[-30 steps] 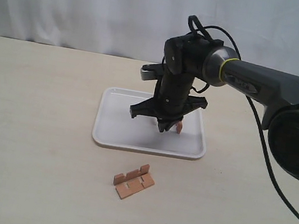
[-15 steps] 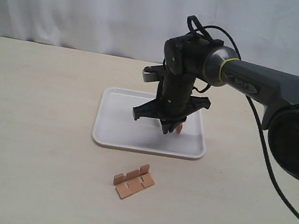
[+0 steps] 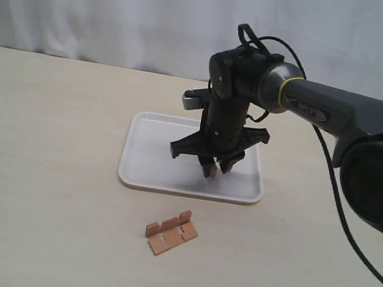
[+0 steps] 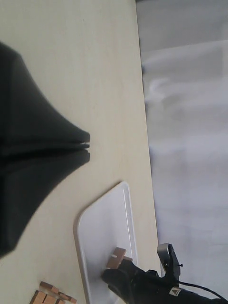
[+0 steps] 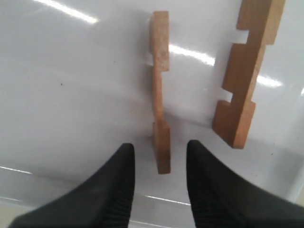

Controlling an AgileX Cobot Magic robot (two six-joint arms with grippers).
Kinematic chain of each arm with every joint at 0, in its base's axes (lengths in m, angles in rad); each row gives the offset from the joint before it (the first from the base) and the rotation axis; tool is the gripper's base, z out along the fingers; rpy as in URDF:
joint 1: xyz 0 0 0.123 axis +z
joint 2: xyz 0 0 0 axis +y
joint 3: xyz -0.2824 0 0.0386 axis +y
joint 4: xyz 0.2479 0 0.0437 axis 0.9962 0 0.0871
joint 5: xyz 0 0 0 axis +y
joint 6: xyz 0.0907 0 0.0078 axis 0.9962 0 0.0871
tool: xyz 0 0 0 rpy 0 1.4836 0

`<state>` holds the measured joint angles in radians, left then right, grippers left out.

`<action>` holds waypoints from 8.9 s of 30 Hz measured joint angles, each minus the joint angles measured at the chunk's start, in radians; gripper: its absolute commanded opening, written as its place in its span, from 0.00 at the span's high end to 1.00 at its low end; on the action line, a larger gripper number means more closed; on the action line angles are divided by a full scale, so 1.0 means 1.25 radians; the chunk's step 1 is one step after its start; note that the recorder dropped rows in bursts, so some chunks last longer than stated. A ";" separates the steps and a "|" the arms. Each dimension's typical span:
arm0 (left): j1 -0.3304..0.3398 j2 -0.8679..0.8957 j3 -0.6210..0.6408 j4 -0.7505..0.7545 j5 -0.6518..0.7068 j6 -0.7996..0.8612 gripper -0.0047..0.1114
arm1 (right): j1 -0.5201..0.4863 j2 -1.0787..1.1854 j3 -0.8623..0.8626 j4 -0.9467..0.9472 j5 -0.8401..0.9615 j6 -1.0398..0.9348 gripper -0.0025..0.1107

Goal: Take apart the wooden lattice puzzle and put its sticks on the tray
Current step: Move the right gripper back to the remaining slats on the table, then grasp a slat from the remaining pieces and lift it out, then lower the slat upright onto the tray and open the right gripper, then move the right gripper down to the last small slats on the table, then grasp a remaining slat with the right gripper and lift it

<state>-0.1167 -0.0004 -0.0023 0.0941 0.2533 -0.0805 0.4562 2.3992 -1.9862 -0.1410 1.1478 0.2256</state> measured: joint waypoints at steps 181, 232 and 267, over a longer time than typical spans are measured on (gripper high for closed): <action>0.000 0.000 0.000 0.000 0.000 0.000 0.96 | 0.048 0.152 -0.329 0.051 0.058 -0.048 0.47; 0.000 0.000 0.000 0.000 0.000 0.000 0.96 | 0.206 -0.122 0.249 0.182 0.060 -0.700 0.52; 0.000 0.000 0.000 0.000 0.000 0.000 0.96 | 0.289 -0.139 0.314 -0.065 -0.022 -0.412 0.52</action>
<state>-0.1167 -0.0004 -0.0023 0.0941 0.2533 -0.0805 0.8171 2.2256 -1.5936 -0.2228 1.1207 -0.2892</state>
